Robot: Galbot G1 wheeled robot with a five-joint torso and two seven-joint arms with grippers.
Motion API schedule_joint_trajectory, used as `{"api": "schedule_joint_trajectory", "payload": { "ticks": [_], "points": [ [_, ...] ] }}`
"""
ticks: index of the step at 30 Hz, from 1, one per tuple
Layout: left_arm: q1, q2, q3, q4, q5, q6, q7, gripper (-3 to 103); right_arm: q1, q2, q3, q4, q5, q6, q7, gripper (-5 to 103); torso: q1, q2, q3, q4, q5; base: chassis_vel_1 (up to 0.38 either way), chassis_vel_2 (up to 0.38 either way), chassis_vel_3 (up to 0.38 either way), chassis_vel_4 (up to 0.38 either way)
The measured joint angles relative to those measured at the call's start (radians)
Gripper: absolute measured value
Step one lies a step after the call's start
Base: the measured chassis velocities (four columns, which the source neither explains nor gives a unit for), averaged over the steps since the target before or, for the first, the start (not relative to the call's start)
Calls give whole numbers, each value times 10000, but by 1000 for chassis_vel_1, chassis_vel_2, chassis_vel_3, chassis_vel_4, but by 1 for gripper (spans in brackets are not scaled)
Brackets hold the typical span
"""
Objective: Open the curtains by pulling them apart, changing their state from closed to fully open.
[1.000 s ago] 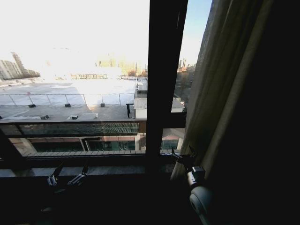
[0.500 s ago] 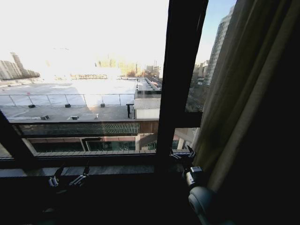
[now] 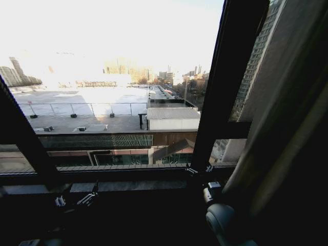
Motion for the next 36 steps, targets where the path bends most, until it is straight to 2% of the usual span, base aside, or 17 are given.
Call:
{"api": "schedule_joint_trajectory", "payload": {
  "ticks": [7,18,36],
  "points": [
    [-6,66,-56,-4,101,256,-36,100,-60,40,-89,174,48,-9,-48,100,0,0,0,-1,-2,360,360,-355,-346],
    [-28,129,-43,-6,164,227,20,100,-234,78,-230,395,607,-81,-67,100,1,0,0,-1,-1,351,346,-349,-354],
    [-29,130,3,-5,221,186,46,100,-213,103,-296,324,554,-82,-93,100,-1,1,-1,-1,0,350,356,-350,-359]
  ]
}}
